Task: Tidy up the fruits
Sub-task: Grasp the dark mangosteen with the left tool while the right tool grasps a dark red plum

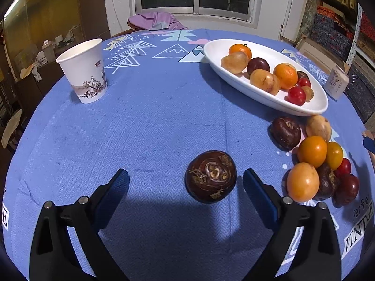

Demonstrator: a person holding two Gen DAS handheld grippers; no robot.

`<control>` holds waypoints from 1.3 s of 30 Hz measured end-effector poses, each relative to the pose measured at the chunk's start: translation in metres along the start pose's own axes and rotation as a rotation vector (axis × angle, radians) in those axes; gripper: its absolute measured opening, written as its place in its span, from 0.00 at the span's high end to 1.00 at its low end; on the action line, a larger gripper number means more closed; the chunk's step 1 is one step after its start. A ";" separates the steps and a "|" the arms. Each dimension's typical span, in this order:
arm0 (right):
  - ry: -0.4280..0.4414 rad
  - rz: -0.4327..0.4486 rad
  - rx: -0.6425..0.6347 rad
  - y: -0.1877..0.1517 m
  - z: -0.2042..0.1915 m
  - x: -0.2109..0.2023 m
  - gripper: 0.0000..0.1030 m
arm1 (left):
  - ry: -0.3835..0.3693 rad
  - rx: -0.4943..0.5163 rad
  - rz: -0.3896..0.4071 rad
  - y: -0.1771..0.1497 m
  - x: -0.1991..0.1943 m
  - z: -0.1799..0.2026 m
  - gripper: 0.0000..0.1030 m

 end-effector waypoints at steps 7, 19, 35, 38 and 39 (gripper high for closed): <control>-0.003 -0.004 -0.004 -0.002 0.000 0.003 0.16 | -0.020 0.032 -0.035 -0.001 0.007 0.008 0.04; -0.028 -0.035 -0.008 -0.007 0.001 0.012 0.16 | -0.016 0.034 -0.039 -0.001 0.008 0.010 0.04; -0.034 -0.039 -0.017 -0.007 0.000 0.013 0.09 | -0.101 0.049 0.050 0.007 -0.005 0.019 0.47; -0.034 -0.035 -0.023 -0.007 -0.001 0.012 0.09 | -0.099 0.094 0.046 0.005 -0.005 0.029 0.48; -0.035 -0.035 -0.023 -0.007 -0.001 0.012 0.09 | -0.102 0.098 0.046 0.005 -0.005 0.030 0.51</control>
Point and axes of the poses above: each gripper's, at about its wrist camera, not at the fingertips, and x roughly the way its jaws point, z to its right, y to its top, the point moved 6 cm from there along x, roughly the way its jaws point, and after that the axes turned 8 degrees about x, right-handed, at the moved point
